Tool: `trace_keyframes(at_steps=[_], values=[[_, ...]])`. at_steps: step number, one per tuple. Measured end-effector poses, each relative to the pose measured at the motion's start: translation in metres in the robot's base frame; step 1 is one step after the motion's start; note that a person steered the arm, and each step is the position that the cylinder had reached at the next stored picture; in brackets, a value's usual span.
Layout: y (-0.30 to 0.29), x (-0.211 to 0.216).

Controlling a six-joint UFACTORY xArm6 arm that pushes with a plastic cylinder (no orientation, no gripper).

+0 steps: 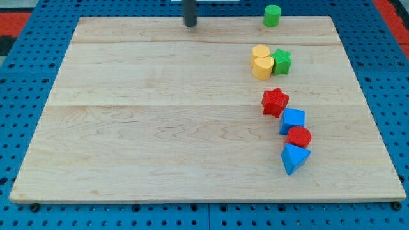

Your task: Push the green circle to the top center of the board

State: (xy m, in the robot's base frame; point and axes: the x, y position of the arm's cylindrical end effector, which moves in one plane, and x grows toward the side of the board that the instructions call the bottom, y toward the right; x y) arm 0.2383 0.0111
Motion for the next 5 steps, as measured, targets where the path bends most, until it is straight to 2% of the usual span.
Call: trace_keyframes(at_steps=[1,2,3,4,5], values=[[0.129,0.022],[0.234,-0.031],[0.228,-0.047],[0.084,-0.040],[-0.022,-0.031]])
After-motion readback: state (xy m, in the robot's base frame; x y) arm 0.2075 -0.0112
